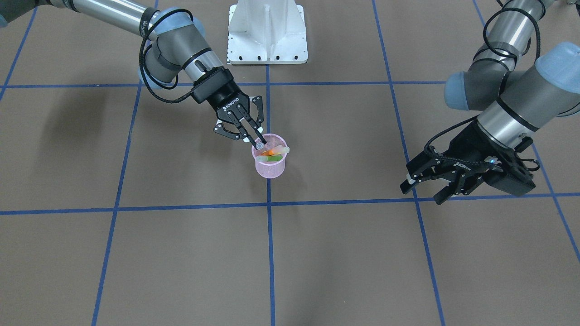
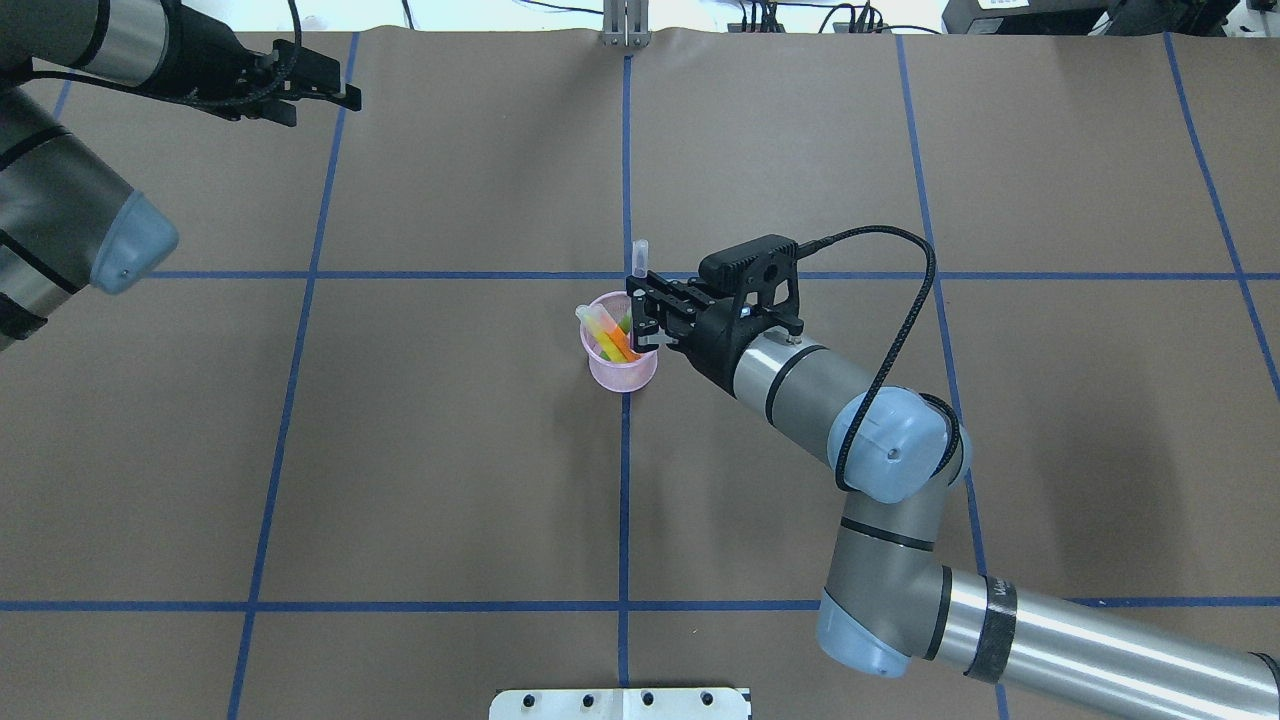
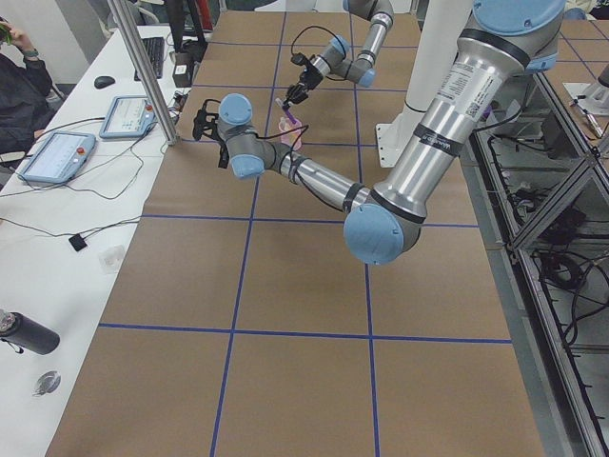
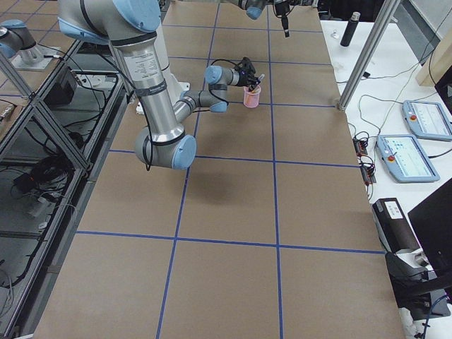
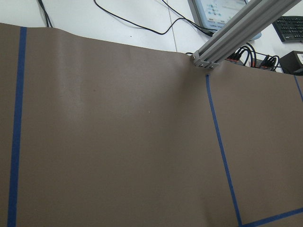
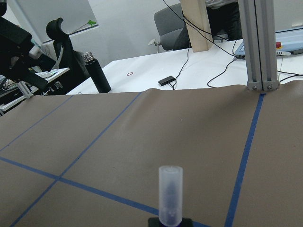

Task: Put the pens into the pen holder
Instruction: 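Drop the purple marker into the cup by opening the right gripper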

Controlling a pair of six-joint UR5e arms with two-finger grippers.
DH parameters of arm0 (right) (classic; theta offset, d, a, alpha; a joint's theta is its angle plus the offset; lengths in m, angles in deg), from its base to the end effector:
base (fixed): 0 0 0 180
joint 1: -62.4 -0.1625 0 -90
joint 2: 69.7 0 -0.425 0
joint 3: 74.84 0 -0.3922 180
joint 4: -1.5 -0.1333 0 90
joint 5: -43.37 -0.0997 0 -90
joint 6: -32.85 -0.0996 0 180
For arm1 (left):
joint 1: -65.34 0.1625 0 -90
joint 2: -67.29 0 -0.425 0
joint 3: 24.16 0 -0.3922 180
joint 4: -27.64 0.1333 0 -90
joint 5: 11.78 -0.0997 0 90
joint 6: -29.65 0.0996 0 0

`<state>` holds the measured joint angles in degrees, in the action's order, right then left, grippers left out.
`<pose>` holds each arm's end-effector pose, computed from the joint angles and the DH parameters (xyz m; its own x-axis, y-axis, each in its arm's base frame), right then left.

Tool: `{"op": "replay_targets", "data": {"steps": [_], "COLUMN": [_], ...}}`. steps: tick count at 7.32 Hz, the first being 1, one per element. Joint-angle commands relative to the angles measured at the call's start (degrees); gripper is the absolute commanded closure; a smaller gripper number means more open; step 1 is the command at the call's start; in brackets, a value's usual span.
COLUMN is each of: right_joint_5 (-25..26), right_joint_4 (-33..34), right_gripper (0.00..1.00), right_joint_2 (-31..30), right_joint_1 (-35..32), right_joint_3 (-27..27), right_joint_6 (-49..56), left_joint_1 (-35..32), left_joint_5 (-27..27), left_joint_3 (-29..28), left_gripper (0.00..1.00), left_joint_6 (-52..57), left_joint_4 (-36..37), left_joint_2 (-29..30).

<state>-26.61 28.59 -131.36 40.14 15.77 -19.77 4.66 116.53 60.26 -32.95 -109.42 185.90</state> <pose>-0.5245 -0.3956 0.2440 0.3845 -0.4590 0.8010 -0.5527 0.5805 0.5979 0.2666 -0.6209 0.3150 0.3315 0.1471 -0.9319 0.2773 0.9290 0.2453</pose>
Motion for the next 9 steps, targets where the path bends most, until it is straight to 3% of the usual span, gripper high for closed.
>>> {"op": "replay_targets", "data": {"steps": [1,2,4,6,7,9], "right_joint_5": [0.02,0.02,-0.50,-4.53,-6.20,-15.22], "right_joint_4": [-0.10,-0.10,0.51,12.57,21.87,39.80], "right_gripper": [0.45,0.01,0.00,0.00,0.00,0.00], "right_joint_2": [0.31,0.22,0.75,-0.12,-1.69,-4.08], "right_joint_1": [0.47,0.47,0.47,-1.10,-2.33,-6.63], "right_joint_3": [-0.61,-0.70,1.48,7.43,12.34,19.22], "right_joint_6": [-0.03,-0.03,-0.03,-0.74,-1.87,-9.38], "left_joint_1": [0.04,0.04,-0.31,-4.16,-7.57,-12.67], "left_joint_5": [0.01,0.01,-0.16,0.45,0.80,-0.50], "left_joint_3": [-0.22,-0.22,-0.22,-0.92,0.29,1.53], "left_gripper": [0.00,0.00,0.00,0.00,0.00,0.00], "left_joint_6": [0.20,0.20,0.20,6.04,12.79,40.04], "left_joint_4": [-0.14,-0.23,-0.05,2.56,11.20,29.04], "left_joint_2": [-0.04,-0.04,-0.04,-1.01,-0.92,-1.62]}}
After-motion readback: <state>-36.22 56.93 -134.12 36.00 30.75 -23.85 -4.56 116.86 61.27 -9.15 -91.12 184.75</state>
